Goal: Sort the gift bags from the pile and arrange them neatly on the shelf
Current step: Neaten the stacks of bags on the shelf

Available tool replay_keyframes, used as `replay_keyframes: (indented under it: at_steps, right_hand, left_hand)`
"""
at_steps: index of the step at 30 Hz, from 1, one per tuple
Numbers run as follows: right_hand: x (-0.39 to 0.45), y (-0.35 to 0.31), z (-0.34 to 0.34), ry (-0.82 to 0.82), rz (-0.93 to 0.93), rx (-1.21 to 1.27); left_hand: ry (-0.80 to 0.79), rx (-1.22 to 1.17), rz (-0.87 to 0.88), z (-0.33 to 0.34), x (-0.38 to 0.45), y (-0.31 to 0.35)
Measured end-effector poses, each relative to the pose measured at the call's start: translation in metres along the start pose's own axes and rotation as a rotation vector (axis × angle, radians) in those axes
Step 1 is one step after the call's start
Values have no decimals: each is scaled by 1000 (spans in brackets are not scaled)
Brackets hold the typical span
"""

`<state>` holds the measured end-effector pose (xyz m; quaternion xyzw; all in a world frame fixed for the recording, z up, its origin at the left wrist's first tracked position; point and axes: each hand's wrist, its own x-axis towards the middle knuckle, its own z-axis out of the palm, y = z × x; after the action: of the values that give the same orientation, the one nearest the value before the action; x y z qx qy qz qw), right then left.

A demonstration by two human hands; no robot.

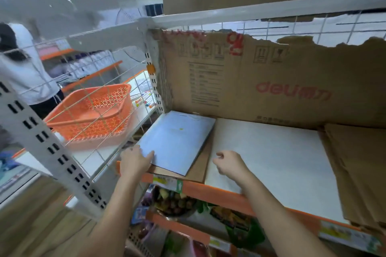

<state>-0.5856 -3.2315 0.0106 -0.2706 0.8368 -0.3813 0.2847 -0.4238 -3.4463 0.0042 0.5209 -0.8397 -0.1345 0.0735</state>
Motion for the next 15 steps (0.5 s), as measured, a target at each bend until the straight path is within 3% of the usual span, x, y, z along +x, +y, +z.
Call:
replay_keyframes:
  at_steps: [9,15]
  right_hand:
    - [23,-18,29,39,181,402]
    - [24,-9,17,70,189,553]
  left_hand:
    - [-101,-50,-11,-7,23,-1]
    - [-160,-488,2,-30,20,-15]
